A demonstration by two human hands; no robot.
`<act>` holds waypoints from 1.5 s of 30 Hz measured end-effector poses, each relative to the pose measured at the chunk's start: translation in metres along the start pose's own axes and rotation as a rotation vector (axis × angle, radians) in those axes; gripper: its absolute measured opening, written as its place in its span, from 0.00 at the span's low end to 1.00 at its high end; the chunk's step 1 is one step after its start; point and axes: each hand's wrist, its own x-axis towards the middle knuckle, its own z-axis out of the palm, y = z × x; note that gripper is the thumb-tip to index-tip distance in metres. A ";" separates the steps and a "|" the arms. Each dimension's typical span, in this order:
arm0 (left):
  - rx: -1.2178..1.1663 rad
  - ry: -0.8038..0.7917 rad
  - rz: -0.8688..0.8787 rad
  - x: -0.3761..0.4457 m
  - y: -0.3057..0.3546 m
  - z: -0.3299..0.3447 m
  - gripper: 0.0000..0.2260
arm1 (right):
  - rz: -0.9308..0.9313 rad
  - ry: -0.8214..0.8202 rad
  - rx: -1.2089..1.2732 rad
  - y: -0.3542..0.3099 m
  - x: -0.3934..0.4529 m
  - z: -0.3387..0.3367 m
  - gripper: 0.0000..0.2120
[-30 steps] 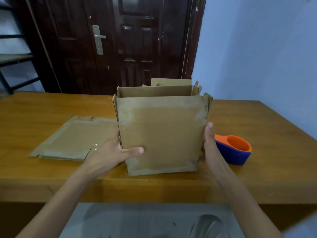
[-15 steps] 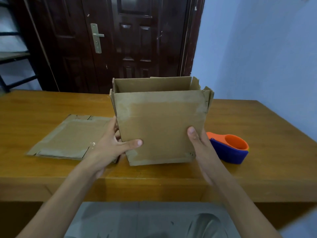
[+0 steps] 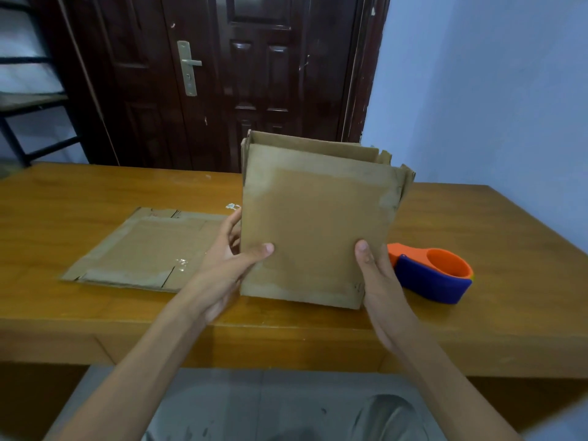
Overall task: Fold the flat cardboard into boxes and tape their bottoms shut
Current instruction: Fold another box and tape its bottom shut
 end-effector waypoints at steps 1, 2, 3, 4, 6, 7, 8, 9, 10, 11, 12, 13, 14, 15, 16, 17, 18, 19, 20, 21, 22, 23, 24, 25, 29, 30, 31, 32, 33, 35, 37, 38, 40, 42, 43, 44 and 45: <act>0.005 -0.011 0.006 0.000 0.000 0.003 0.45 | -0.014 0.008 -0.008 0.001 0.000 0.001 0.28; 0.038 -0.048 0.006 0.001 0.002 0.006 0.44 | -0.030 0.019 -0.015 0.001 0.002 0.000 0.28; 0.075 -0.094 -0.003 0.000 0.004 0.009 0.43 | -0.040 0.027 -0.011 -0.001 0.004 -0.003 0.29; 0.103 -0.128 -0.019 0.000 0.005 0.009 0.41 | -0.044 0.025 0.001 -0.002 0.007 -0.007 0.32; 0.089 -0.137 -0.053 0.000 0.003 0.006 0.39 | -0.044 -0.005 0.021 -0.004 0.011 -0.012 0.35; 0.061 -0.105 -0.064 0.001 0.002 0.003 0.39 | -0.035 -0.016 0.019 -0.003 0.012 -0.012 0.36; 0.032 -0.065 -0.073 0.002 0.000 0.001 0.40 | -0.024 -0.019 0.012 0.000 0.012 -0.013 0.37; 0.012 -0.029 -0.079 0.003 -0.002 -0.001 0.41 | -0.009 -0.018 0.007 0.003 0.011 -0.013 0.38; 0.008 -0.002 -0.077 0.005 -0.004 -0.002 0.41 | 0.006 -0.019 0.010 0.006 0.011 -0.014 0.40; 0.014 0.015 -0.069 0.006 -0.005 -0.003 0.41 | 0.019 -0.023 0.019 0.009 0.010 -0.016 0.41; 0.021 0.026 -0.059 0.007 -0.006 -0.004 0.40 | 0.030 -0.027 0.031 0.011 0.010 -0.018 0.42; 0.029 0.039 -0.046 0.006 -0.008 -0.005 0.40 | 0.041 -0.031 0.043 0.013 0.010 -0.021 0.42; 0.044 0.054 -0.032 0.005 -0.010 -0.005 0.42 | 0.048 -0.037 0.057 0.014 0.009 -0.022 0.42; 0.066 0.068 -0.025 0.004 -0.013 -0.006 0.44 | 0.053 -0.045 0.071 0.015 0.008 -0.023 0.42; 0.085 0.081 -0.027 0.003 -0.017 -0.007 0.46 | 0.056 -0.054 0.081 0.016 0.008 -0.023 0.42; 0.104 0.087 -0.028 0.002 -0.020 -0.009 0.47 | 0.055 -0.062 0.086 0.017 0.007 -0.024 0.42; 0.134 0.082 -0.026 0.001 -0.021 -0.011 0.48 | 0.052 -0.069 0.087 0.018 0.006 -0.025 0.42; 0.179 0.063 -0.024 0.000 -0.022 -0.012 0.48 | 0.049 -0.074 0.085 0.018 0.006 -0.026 0.41; 0.225 0.043 -0.024 -0.001 -0.021 -0.013 0.47 | 0.048 -0.076 0.085 0.018 0.006 -0.027 0.41; 0.263 0.030 -0.019 0.000 -0.020 -0.013 0.45 | 0.050 -0.076 0.085 0.017 0.006 -0.028 0.41; 0.291 0.032 -0.009 0.000 -0.018 -0.012 0.43 | 0.052 -0.075 0.076 0.016 0.007 -0.028 0.42; 0.320 0.037 0.003 0.000 -0.016 -0.011 0.40 | 0.052 -0.076 0.050 0.016 0.008 -0.029 0.44; 0.353 0.042 0.014 0.000 -0.013 -0.008 0.39 | 0.050 -0.080 0.011 0.016 0.009 -0.030 0.46; 0.387 0.036 0.022 0.000 -0.012 -0.007 0.40 | 0.052 -0.087 -0.037 0.015 0.010 -0.030 0.48; 0.468 -0.051 0.024 -0.004 -0.018 -0.007 0.42 | 0.092 -0.166 -0.256 0.014 0.007 -0.033 0.55; 0.481 -0.064 0.027 -0.004 -0.019 -0.009 0.42 | 0.091 -0.176 -0.290 0.014 0.005 -0.034 0.55; 0.492 -0.084 0.031 -0.004 -0.020 -0.011 0.43 | 0.083 -0.180 -0.320 0.014 0.004 -0.034 0.55; 0.502 -0.120 0.030 -0.003 -0.020 -0.013 0.45 | 0.075 -0.180 -0.349 0.015 0.003 -0.034 0.55; 0.518 -0.166 0.020 -0.003 -0.021 -0.017 0.49 | 0.068 -0.183 -0.376 0.016 0.003 -0.034 0.55; 0.573 -0.226 0.009 0.001 -0.021 -0.023 0.55 | 0.040 -0.180 -0.426 0.016 0.004 -0.035 0.57; 0.647 -0.228 0.025 0.005 -0.019 -0.028 0.55 | 0.017 -0.159 -0.466 0.014 0.005 -0.036 0.59; 0.685 -0.220 0.041 0.006 -0.016 -0.028 0.53 | 0.005 -0.145 -0.486 0.013 0.006 -0.038 0.58; 0.763 -0.190 0.098 0.010 -0.011 -0.028 0.51 | -0.017 -0.114 -0.531 0.011 0.008 -0.041 0.57; 0.866 -0.154 0.158 0.015 -0.008 -0.024 0.51 | -0.029 -0.100 -0.588 0.010 0.011 -0.043 0.55; 0.910 -0.138 0.181 0.017 -0.009 -0.023 0.52 | -0.023 -0.106 -0.614 0.010 0.013 -0.043 0.53; 0.935 -0.129 0.186 0.020 -0.012 -0.021 0.53 | -0.012 -0.117 -0.632 0.011 0.015 -0.044 0.52; 0.935 -0.126 0.178 0.022 -0.016 -0.020 0.54 | -0.002 -0.129 -0.643 0.012 0.017 -0.045 0.52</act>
